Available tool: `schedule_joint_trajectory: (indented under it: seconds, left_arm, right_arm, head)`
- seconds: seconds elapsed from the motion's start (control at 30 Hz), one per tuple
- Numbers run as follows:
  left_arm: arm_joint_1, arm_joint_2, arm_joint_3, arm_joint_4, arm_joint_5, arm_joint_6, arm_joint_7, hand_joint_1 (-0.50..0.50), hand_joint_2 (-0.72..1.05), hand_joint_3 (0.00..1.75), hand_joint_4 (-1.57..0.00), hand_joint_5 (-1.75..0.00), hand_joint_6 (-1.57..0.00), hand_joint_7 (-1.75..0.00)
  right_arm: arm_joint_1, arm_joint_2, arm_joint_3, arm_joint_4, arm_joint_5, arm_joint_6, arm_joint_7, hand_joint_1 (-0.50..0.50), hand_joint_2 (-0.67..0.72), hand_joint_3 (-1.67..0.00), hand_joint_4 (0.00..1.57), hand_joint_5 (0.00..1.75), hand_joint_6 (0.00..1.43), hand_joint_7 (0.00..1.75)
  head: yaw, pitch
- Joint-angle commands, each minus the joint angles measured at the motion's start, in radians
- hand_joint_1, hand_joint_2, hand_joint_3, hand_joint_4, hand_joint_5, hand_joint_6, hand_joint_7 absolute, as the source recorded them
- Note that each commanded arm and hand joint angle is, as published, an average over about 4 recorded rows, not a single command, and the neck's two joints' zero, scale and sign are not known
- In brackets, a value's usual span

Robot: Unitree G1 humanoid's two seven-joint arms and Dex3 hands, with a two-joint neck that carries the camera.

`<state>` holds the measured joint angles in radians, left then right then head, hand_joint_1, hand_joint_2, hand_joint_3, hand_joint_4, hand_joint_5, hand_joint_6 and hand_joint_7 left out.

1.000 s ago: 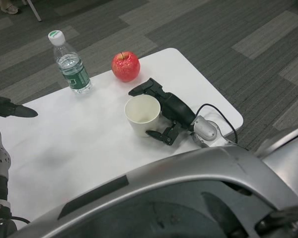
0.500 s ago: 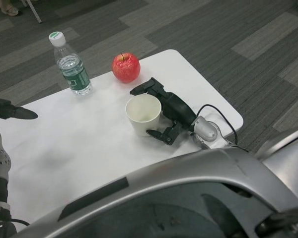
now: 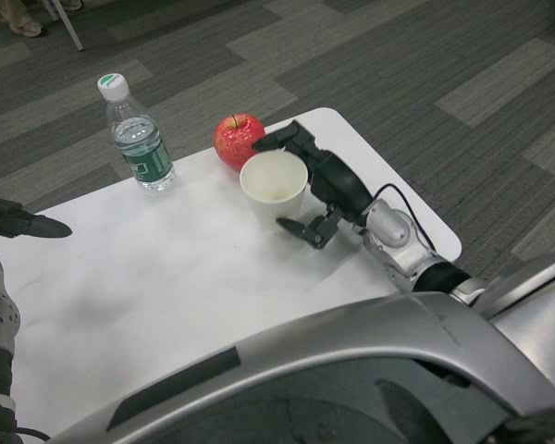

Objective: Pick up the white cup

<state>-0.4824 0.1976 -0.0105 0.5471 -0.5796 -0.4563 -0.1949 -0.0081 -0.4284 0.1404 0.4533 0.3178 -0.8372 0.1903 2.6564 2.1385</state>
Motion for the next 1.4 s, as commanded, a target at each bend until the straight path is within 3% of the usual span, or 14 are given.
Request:
schedule_joint_trajectory:
  seconds: [0.03, 0.17, 0.37, 0.63, 0.87, 1.4]
  left_arm:
    - [0.005, -0.003, 0.001, 0.010, -0.009, -0.010, -0.008, -0.37, -0.55, 0.09, 0.00, -0.21, 0.00, -0.42]
    - [0.005, -0.003, 0.001, 0.012, -0.009, -0.012, -0.008, -0.37, -0.55, 0.09, 0.00, -0.21, 0.00, -0.42]
    - [0.005, -0.003, 0.001, 0.013, -0.009, -0.016, -0.008, -0.37, -0.55, 0.09, 0.00, -0.21, 0.00, -0.42]
    - [0.005, -0.004, -0.004, 0.012, -0.009, -0.022, -0.008, -0.37, -0.55, 0.09, 0.00, -0.21, 0.00, -0.42]
    - [0.005, -0.005, -0.024, 0.011, -0.009, -0.024, -0.008, -0.37, -0.59, 0.09, 0.00, -0.21, 0.00, -0.42]
    - [0.010, -0.006, -0.097, 0.007, -0.016, -0.024, -0.011, -0.37, -0.55, 0.09, 0.00, -0.21, 0.00, -0.42]
  right_arm:
    - [-0.035, -0.029, -0.011, -0.020, 0.007, 0.024, -0.012, -0.17, -0.35, -1.59, 0.60, 1.65, 0.72, 1.45]
    - [-0.047, -0.056, -0.011, -0.068, 0.007, 0.070, -0.015, -0.17, -0.35, -1.55, 0.60, 1.65, 0.71, 1.40]
    - [-0.055, -0.069, -0.013, -0.112, 0.012, 0.089, -0.023, -0.12, -0.35, -1.59, 0.59, 1.65, 0.71, 1.40]
    - [-0.048, -0.069, -0.026, -0.157, 0.015, 0.092, -0.042, -0.17, -0.35, -1.51, 0.61, 1.65, 0.74, 1.40]
    - [-0.046, -0.066, -0.033, -0.206, 0.017, 0.092, -0.051, -0.17, -0.35, -1.51, 0.66, 1.55, 0.77, 1.40]
    - [-0.046, -0.066, -0.018, -0.255, 0.018, 0.092, -0.067, -0.17, -0.35, -1.51, 0.74, 1.55, 0.79, 1.40]
  head:
    - [0.000, 0.008]
    - [0.000, 0.023]
    - [0.009, 0.047]
    - [0.018, 0.077]
    - [0.022, 0.109]
    - [0.009, 0.149]
